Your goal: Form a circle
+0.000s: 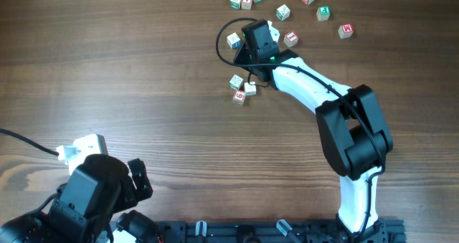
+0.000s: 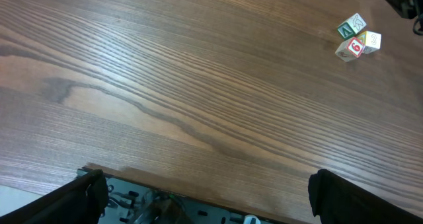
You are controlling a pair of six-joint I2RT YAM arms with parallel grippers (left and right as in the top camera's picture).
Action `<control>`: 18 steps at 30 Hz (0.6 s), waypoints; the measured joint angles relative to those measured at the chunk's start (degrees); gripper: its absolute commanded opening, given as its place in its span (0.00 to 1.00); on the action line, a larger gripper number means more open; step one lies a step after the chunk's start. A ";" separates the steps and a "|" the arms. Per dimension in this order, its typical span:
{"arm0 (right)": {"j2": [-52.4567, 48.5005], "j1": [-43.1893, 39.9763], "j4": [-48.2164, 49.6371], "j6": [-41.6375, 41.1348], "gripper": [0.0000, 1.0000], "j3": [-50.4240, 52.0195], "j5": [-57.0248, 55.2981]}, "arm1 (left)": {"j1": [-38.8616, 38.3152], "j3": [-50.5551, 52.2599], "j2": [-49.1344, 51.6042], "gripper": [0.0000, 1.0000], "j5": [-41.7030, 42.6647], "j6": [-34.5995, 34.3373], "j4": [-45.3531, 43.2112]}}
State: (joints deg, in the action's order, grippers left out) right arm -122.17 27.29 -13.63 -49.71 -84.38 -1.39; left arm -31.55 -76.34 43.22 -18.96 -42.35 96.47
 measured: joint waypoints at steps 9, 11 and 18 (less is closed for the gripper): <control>-0.02 0.07 -1.92 0.59 0.05 -0.55 2.93 | 0.00 0.00 0.00 1.00 0.00 0.00 0.00; -0.07 0.07 -2.21 0.59 0.05 -0.55 2.93 | 0.00 0.00 0.00 1.00 0.00 0.00 0.00; -0.66 0.13 -3.67 0.59 0.05 -0.55 4.46 | 0.00 0.00 0.00 1.00 0.00 0.00 0.00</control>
State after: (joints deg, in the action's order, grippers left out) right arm -122.83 27.42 -17.30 -49.12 -84.93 3.07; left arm -31.55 -76.34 43.22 -18.96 -42.35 96.47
